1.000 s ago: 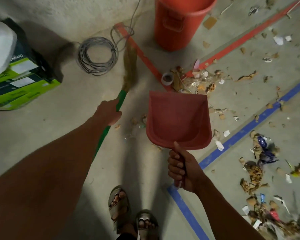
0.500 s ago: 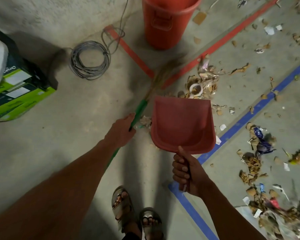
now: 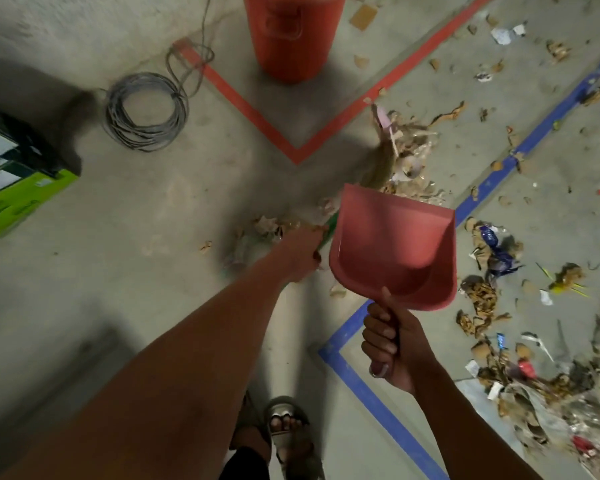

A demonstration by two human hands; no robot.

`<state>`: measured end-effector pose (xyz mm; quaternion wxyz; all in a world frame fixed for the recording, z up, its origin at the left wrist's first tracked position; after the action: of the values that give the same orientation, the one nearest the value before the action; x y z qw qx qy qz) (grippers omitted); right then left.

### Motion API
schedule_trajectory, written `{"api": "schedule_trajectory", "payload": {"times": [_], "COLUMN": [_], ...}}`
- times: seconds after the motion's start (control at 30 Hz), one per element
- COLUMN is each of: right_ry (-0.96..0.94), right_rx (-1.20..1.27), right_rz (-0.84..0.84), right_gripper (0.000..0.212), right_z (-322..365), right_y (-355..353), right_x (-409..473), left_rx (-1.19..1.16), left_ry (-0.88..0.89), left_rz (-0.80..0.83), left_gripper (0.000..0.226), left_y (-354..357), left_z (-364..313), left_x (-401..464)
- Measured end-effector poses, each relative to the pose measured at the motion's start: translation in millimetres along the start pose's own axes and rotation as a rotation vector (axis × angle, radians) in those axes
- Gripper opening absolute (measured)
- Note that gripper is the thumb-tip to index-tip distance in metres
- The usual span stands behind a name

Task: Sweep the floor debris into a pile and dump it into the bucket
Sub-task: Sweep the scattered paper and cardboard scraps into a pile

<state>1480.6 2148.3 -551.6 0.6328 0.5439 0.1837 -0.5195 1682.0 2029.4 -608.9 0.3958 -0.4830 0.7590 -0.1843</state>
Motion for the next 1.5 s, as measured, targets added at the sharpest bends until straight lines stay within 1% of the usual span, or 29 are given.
{"api": "schedule_trajectory", "payload": {"times": [0.03, 0.07, 0.17, 0.23, 0.4, 0.5, 0.57, 0.63, 0.7, 0.77, 0.83, 0.9, 1.03, 1.1, 1.2, 1.3, 1.37, 1.4, 1.5], "right_ry": [-0.008, -0.014, 0.0, 0.023, -0.001, 0.009, 0.016, 0.03, 0.051, 0.059, 0.056, 0.056, 0.044, 0.028, 0.014, 0.012, -0.016, -0.031, -0.074], "right_rx": [0.003, 0.005, -0.026, -0.074, -0.044, -0.016, -0.024, -0.037, -0.049, -0.049, -0.043, -0.037, -0.06, -0.065, -0.077, -0.107, -0.067, -0.031, 0.065], "right_rz": [-0.004, -0.01, -0.025, -0.027, 0.029, 0.064, 0.095, 0.113, 0.118, 0.138, 0.135, 0.109, 0.033, 0.018, -0.013, -0.065, -0.088, -0.097, -0.107], "right_gripper": [0.047, 0.047, 0.048, 0.05, 0.049, 0.047, 0.047, 0.047, 0.047, 0.047, 0.047, 0.047, 0.049, 0.05, 0.051, 0.053, 0.053, 0.052, 0.049], "right_z": [0, 1, 2, 1, -6, -12, -19, -28, -39, -47, -56, -63, -67, -64, -54, -45, -42, -41, -40], "right_y": [-8, -13, -23, -24, -10, 3, 10, 14, 14, 11, 2, -9, -34, -45, -62, -75, -78, -77, -72], "right_x": [-6, -12, -29, -39, -49, -51, -51, -51, -52, -55, -58, -63, -78, -84, -97, -112, -121, -125, -137], "left_rx": [-0.005, -0.005, -0.005, -0.023, -0.08, -0.172, -0.22, -0.228, -0.256, -0.266, -0.249, -0.246, -0.244, -0.211, -0.146, -0.08, -0.043, -0.038, -0.031], "left_ry": [0.007, -0.012, -0.032, -0.081, -0.387, -0.55, -0.679, -0.816, -0.937, -0.983, -0.924, -0.817, -0.608, -0.5, -0.311, -0.179, -0.128, -0.13, -0.208], "left_rz": [-0.018, -0.026, -0.09, -0.128, -0.274, -0.425, -0.478, -0.444, -0.371, -0.275, -0.213, -0.174, -0.079, -0.035, 0.02, 0.032, 0.015, 0.003, -0.066], "left_gripper": [0.061, 0.066, 0.068, 0.07, 0.066, 0.053, 0.049, 0.049, 0.047, 0.041, 0.039, 0.04, 0.047, 0.05, 0.06, 0.069, 0.075, 0.076, 0.075], "left_y": [-1, -3, -9, -12, -9, -1, 9, 24, 43, 65, 86, 104, 130, 131, 120, 113, 109, 106, 101], "left_z": [0, 1, 4, 10, 44, 61, 70, 81, 90, 89, 75, 53, -3, -30, -67, -89, -98, -100, -88], "left_x": [-7, -16, -45, -70, -148, -198, -229, -255, -275, -284, -280, -263, -213, -186, -148, -130, -136, -142, -164]}}
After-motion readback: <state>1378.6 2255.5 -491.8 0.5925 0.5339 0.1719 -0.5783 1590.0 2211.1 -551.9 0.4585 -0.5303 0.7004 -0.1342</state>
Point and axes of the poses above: each hand's wrist, its own x-axis towards the middle knuckle, its own y-axis out of the palm, z = x × y, the point moved 6 cm from there along x, towards the middle knuckle, and after that the axes turned 6 degrees about -x, right-handed, at the moved point
